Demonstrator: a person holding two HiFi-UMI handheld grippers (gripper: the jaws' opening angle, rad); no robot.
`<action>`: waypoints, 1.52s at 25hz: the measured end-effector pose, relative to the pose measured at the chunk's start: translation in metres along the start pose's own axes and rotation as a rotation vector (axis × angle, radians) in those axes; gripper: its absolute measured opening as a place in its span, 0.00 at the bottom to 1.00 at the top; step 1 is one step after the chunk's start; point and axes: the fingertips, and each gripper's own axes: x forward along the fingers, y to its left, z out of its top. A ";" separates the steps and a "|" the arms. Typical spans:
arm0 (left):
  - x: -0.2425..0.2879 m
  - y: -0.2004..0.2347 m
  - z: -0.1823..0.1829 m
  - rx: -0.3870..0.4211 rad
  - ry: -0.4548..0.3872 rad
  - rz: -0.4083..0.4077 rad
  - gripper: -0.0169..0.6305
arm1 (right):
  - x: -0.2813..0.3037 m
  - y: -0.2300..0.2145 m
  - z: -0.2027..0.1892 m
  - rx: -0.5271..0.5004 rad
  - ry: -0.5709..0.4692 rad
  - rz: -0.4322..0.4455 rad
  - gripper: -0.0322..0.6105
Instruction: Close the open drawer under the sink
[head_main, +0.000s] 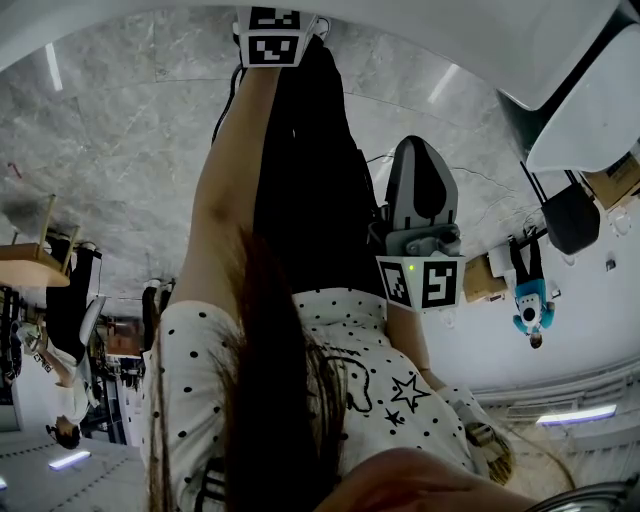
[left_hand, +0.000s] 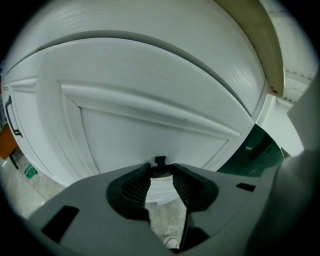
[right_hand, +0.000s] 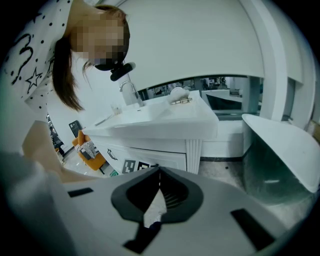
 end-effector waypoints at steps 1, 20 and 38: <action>0.000 0.001 0.000 0.000 0.001 0.000 0.24 | 0.000 0.001 -0.002 0.001 0.002 0.001 0.07; 0.000 0.000 0.002 -0.011 -0.006 -0.007 0.24 | -0.007 0.011 -0.005 0.009 -0.006 0.002 0.07; 0.003 -0.007 0.002 -0.009 -0.006 -0.013 0.24 | -0.013 0.007 -0.010 0.022 -0.007 -0.012 0.07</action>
